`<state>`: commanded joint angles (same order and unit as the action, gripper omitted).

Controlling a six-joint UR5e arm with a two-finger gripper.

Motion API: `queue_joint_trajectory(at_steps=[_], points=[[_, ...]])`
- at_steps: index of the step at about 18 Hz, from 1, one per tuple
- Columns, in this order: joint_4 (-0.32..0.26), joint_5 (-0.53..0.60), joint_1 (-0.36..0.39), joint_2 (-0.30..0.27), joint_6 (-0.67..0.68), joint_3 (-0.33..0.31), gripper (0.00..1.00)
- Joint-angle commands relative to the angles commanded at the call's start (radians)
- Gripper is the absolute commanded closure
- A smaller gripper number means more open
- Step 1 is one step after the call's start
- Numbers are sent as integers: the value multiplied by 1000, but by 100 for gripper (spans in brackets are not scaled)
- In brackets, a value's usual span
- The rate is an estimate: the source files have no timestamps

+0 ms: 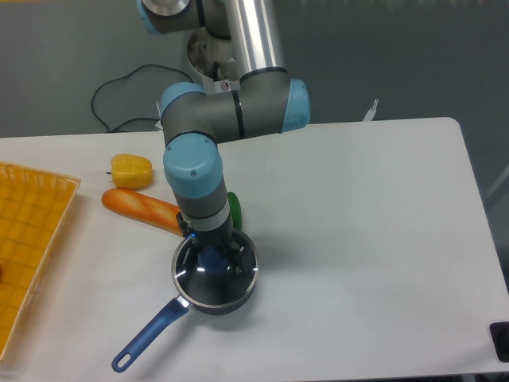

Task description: Open the lid

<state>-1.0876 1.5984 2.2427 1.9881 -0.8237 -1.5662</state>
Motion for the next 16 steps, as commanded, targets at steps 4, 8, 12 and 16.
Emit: queue_joint_trajectory(at_steps=[4, 8, 12, 16], points=[[0, 3, -6, 5, 2, -2, 0], [-9, 2, -6, 3, 2, -3, 0], [-11, 2, -8, 5, 9, -11, 0], [-20, 0, -8, 3, 9, -9, 0]])
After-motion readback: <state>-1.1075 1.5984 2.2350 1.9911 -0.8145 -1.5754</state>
